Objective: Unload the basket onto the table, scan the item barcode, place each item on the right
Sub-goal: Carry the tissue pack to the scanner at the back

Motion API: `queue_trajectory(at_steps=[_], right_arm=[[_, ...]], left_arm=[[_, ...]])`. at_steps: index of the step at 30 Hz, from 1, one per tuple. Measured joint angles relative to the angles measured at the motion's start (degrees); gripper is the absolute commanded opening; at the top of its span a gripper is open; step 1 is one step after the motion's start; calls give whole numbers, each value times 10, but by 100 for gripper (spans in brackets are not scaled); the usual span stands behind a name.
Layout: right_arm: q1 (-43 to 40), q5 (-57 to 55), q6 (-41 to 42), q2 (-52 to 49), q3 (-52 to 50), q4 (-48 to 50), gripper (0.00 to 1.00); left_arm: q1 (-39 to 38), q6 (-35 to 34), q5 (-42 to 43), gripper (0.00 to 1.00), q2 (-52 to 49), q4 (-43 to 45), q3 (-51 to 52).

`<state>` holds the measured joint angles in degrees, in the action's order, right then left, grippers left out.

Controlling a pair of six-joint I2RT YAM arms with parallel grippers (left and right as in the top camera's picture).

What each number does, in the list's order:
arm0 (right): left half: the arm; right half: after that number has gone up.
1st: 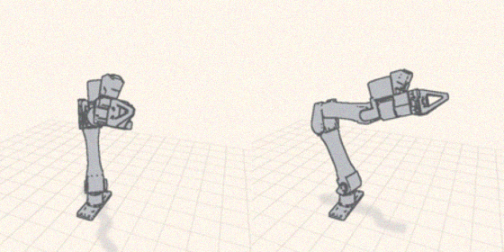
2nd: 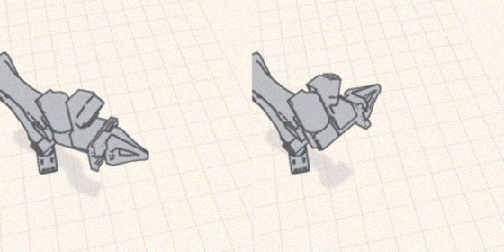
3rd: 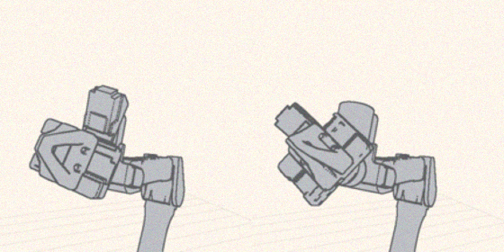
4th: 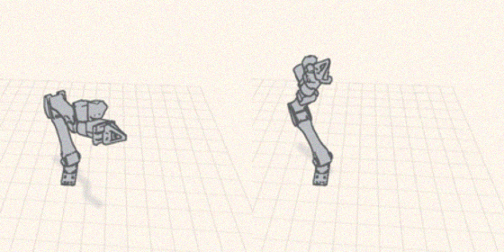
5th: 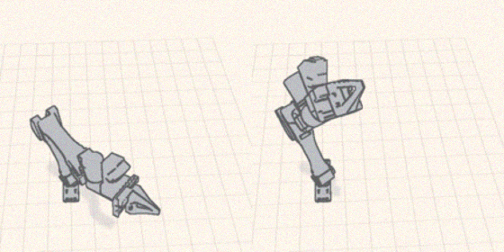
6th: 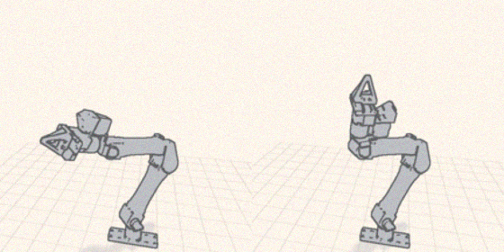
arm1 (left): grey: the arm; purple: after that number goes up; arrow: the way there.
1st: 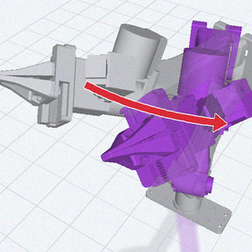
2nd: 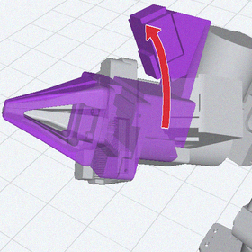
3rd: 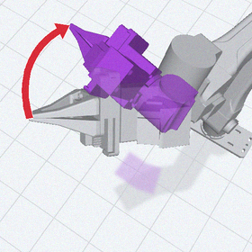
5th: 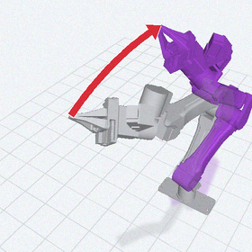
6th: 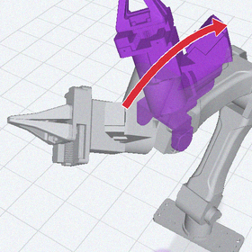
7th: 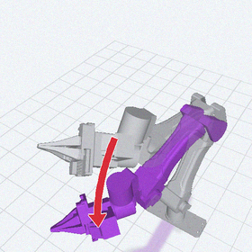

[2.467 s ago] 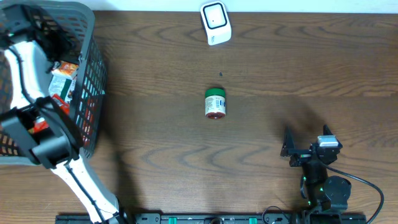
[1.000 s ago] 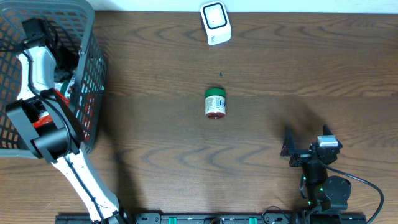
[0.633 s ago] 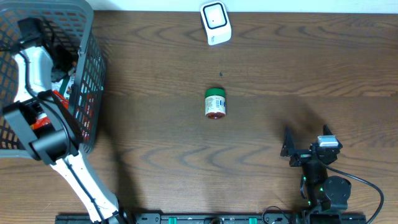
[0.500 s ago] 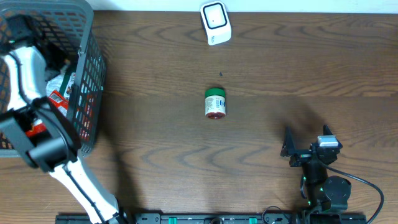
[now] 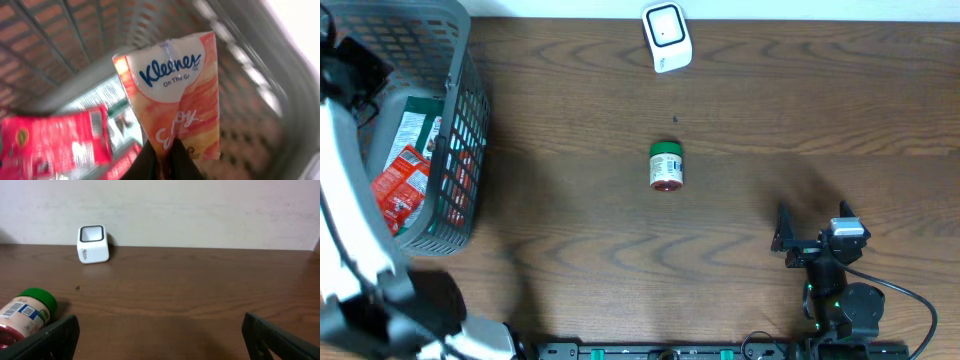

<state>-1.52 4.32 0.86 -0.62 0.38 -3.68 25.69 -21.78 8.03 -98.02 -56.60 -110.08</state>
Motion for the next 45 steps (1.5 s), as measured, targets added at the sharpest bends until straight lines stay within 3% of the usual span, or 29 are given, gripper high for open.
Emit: queue_trajectory(at_steps=[6, 11, 15, 20, 28, 36, 45], right_arm=[[0, 0, 0, 0, 0, 0, 99], [0, 0, 0, 0, 0, 0, 98], [0, 0, 0, 0, 0, 0, 99], [0, 0, 0, 0, 0, 0, 99], [0, 0, 0, 0, 0, 0, 99], [0, 0, 0, 0, 0, 0, 99], [0, 0, 0, 0, 0, 0, 99]], left_arm=[[-35, 55, 127, 8, 96, -123, -2], [-156, 89, 174, 8, 94, -168, 7], [-281, 99, 187, 8, 77, -118, 58], [-443, 86, 191, 8, 38, 9, 126], [-613, 58, 147, 8, -67, 137, 143], [-687, 14, 56, 8, -177, 197, 144], [-694, -51, -8, 9, -240, 211, 144]])
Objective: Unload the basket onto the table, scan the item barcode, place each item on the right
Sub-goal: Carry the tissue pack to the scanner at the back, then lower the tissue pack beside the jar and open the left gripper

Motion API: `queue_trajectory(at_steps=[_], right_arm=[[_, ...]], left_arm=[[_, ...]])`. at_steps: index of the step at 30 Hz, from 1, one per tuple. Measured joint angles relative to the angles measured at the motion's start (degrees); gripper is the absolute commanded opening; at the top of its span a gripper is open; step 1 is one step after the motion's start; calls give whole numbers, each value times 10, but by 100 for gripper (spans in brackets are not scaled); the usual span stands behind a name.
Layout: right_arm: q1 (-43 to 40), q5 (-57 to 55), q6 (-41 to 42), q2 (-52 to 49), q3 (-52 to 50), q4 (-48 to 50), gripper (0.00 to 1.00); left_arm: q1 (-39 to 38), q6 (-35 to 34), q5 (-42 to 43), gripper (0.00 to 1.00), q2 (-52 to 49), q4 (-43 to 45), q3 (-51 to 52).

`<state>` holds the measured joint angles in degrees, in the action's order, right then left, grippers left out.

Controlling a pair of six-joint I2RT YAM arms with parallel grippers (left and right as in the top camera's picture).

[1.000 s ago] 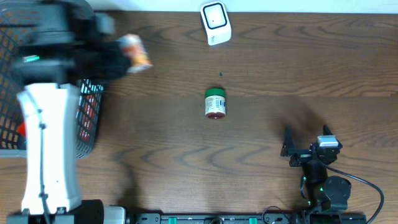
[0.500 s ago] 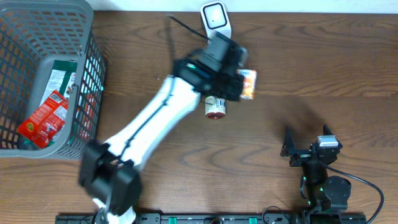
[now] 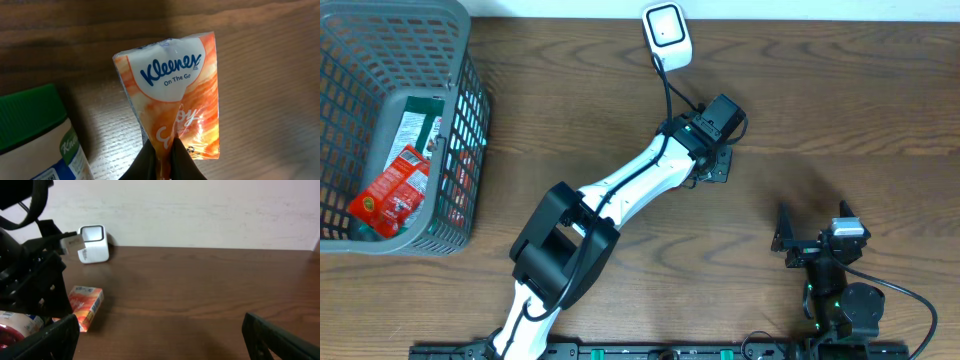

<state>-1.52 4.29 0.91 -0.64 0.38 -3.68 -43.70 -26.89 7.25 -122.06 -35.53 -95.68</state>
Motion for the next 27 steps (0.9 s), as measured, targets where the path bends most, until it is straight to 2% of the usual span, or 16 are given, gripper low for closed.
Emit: queue_trajectory(at_steps=[1, 3, 4, 6, 10, 18, 23, 27], right_arm=[[0, 0, 0, 0, 0, 0, 99], [0, 0, 0, 0, 0, 0, 99], [0, 0, 0, 0, 0, 0, 99], [0, 0, 0, 0, 0, 0, 99], [0, 0, 0, 0, 0, 0, 99], [0, 0, 0, 0, 0, 0, 99], [0, 0, 0, 0, 0, 0, 99], [0, 0, 0, 0, 0, 0, 99]], left_arm=[[0, -2, -2, 9, -1, 0, 0], [0, -3, -4, 17, -4, 0, 0], [0, -5, -4, 35, -4, 0, 0], [0, -5, -5, 53, -5, -1, 0], [0, -9, -7, 67, -5, -3, 0], [0, -12, -8, 71, 15, -7, 0], [9, 14, -13, 74, 121, -26, 0], [42, 39, -21, 77, 235, -82, -7]])
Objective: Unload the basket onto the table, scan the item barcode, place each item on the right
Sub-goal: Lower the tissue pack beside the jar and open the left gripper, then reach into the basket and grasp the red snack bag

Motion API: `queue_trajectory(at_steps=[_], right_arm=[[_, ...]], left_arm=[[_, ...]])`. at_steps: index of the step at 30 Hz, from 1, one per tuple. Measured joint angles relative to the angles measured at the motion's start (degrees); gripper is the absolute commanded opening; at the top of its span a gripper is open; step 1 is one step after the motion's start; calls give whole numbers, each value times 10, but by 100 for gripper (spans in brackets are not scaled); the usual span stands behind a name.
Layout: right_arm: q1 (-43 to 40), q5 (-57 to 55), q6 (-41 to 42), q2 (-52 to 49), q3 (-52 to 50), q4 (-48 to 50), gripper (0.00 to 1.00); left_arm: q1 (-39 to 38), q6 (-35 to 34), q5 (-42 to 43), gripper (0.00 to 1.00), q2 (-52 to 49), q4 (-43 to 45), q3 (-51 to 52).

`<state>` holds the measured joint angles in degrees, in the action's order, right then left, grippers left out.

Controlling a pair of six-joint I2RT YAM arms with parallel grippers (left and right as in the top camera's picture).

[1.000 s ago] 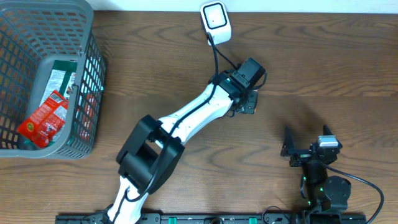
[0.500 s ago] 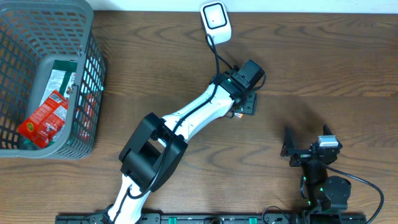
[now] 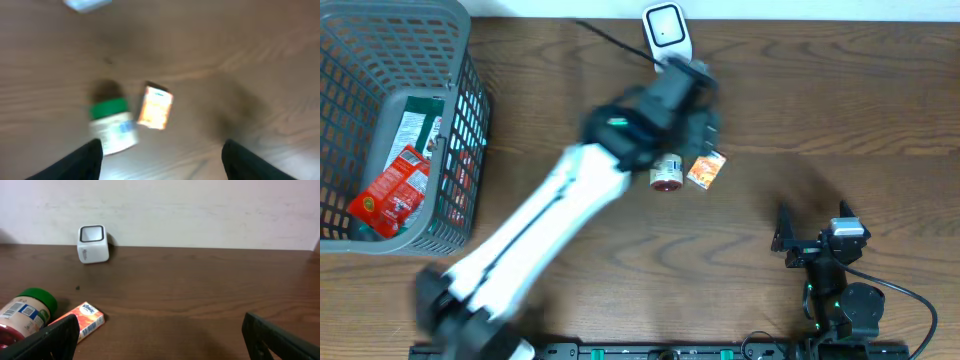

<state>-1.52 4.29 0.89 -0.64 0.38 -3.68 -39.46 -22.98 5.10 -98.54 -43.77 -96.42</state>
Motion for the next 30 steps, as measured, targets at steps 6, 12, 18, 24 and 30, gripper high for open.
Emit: queue_trajectory(at_steps=[6, 12, 18, 24, 30], right_arm=[[0, 0, 0, 0, 0, 0, 99], [0, 0, 0, 0, 0, 0, 99], [0, 0, 0, 0, 0, 0, 99], [0, 0, 0, 0, 0, 0, 99], [0, 0, 0, 0, 0, 0, 99]], left_arm=[[153, 36, -16, 78, 121, -108, -9], [412, 49, -26, 78, 198, -143, -9], [618, 46, -29, 78, 214, -159, -9], [715, 24, -29, 82, 151, -181, -8], [728, 72, -28, 86, 53, -204, -5]])
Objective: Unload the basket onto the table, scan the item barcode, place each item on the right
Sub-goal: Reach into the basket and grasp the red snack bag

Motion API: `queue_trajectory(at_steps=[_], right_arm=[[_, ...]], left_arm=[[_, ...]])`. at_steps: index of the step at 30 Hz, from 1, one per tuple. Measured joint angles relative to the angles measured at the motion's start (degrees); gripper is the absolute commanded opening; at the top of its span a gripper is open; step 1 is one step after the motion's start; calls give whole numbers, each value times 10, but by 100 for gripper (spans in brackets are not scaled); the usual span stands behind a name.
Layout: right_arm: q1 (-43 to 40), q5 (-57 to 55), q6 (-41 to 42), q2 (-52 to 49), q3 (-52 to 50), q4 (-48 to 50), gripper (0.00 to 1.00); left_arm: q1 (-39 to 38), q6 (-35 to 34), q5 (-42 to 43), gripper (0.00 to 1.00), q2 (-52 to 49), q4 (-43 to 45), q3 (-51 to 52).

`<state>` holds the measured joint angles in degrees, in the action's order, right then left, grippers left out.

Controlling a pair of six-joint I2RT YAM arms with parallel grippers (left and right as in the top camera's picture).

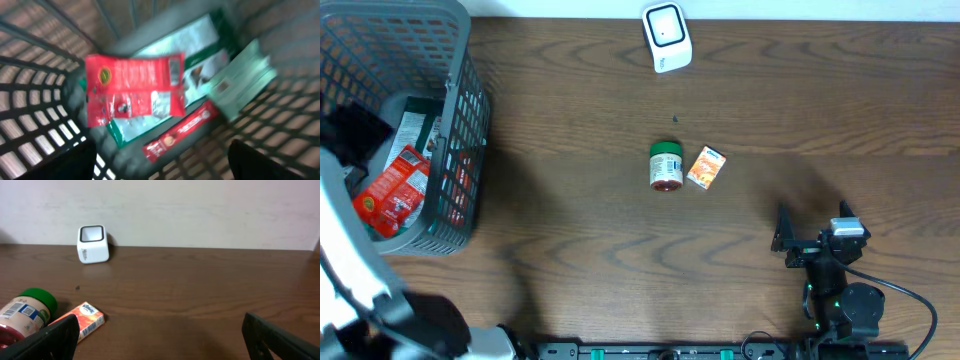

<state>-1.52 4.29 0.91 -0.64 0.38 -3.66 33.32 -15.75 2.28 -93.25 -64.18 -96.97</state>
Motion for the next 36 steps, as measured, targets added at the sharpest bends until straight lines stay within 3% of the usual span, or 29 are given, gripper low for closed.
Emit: queue_trajectory(at_steps=[7, 17, 28, 36], right_arm=[[0, 0, 0, 0, 0, 0, 99], [0, 0, 0, 0, 0, 0, 99], [0, 0, 0, 0, 0, 0, 99], [0, 0, 0, 0, 0, 0, 99]], left_arm=[[-4, 104, -1, 88, -115, -52, 1], [-12, 177, -33, 88, -224, -18, 2], [-96, 219, -188, 92, -229, 16, 3], [-87, 233, -232, 96, -229, 35, 22]])
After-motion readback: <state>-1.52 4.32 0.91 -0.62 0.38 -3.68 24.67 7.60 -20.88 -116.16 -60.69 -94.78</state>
